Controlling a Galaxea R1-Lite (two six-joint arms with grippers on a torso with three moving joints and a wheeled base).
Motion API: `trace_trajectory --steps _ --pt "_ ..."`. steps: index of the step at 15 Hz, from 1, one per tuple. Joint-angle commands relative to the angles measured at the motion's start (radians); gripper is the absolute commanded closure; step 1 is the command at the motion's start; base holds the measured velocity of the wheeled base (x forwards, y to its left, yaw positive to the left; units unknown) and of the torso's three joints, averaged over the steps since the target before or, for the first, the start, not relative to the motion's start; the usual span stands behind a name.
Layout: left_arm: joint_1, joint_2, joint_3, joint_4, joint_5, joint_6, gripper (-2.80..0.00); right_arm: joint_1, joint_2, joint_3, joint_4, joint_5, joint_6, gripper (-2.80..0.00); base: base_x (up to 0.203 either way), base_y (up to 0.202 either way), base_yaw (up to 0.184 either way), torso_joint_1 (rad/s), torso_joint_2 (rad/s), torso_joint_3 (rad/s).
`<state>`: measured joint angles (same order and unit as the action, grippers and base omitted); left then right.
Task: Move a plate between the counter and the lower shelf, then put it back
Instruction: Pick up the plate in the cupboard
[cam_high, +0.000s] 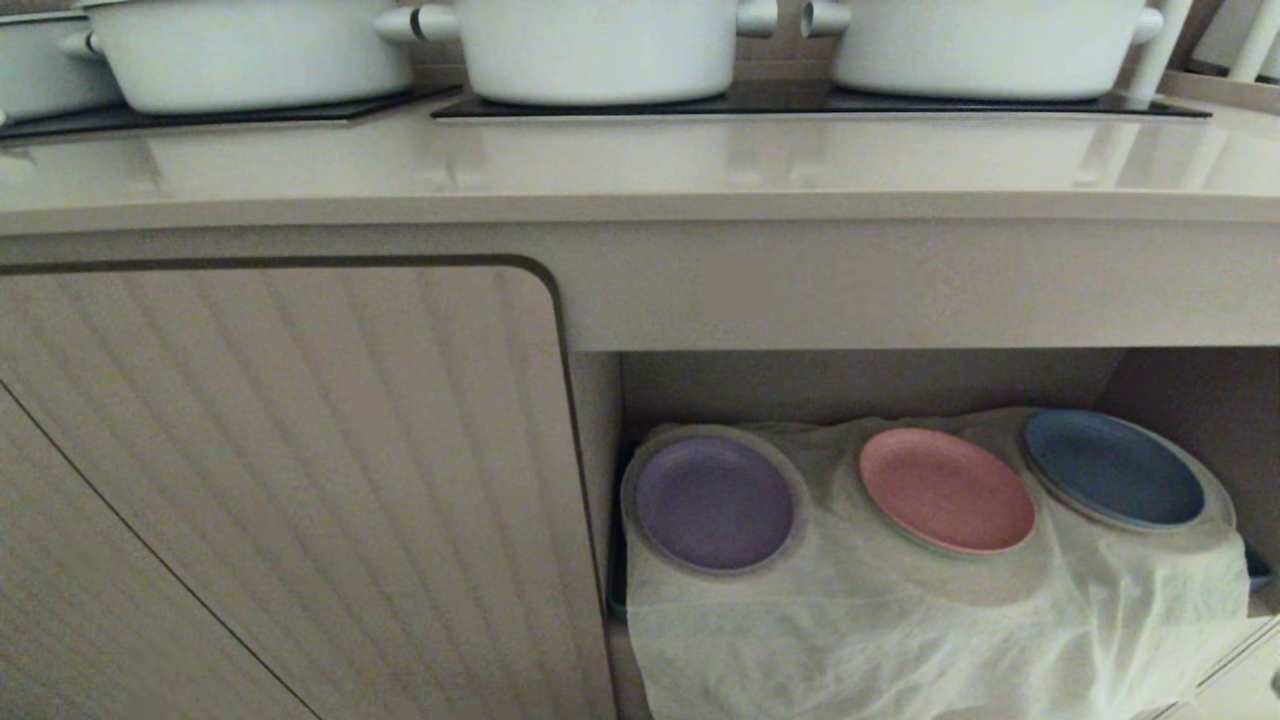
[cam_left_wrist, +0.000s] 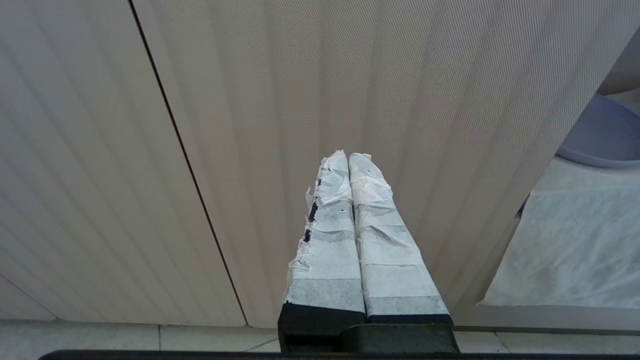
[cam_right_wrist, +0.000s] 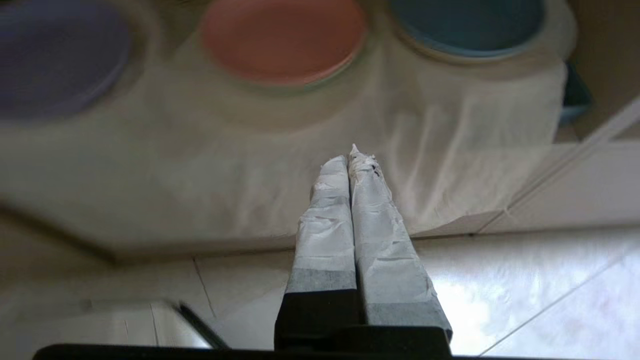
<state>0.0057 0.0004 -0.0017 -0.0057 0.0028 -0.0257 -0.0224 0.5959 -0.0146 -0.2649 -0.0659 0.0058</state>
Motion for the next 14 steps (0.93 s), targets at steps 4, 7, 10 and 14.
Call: trace_trajectory --steps 4,7,10,14 --pt "0.000 0.001 0.000 0.000 0.000 0.000 0.00 0.050 -0.394 0.011 0.274 0.070 -0.070 0.00 0.000 0.000 0.000 0.000 0.00 0.000" --pt "0.000 0.001 0.000 0.000 0.000 0.000 0.00 0.036 -0.555 0.010 0.276 0.079 -0.071 0.00 0.000 0.000 0.000 0.000 0.00 0.000" --pt "0.000 0.001 0.000 0.000 0.000 0.000 0.00 0.030 -0.596 0.015 0.266 0.084 -0.073 0.00 0.000 0.000 0.000 0.000 0.00 0.000" --pt "0.000 0.001 0.000 0.000 0.000 0.000 0.00 0.030 -0.596 0.015 0.268 0.080 -0.073 0.00 0.000 0.000 0.000 0.000 0.00 0.000"
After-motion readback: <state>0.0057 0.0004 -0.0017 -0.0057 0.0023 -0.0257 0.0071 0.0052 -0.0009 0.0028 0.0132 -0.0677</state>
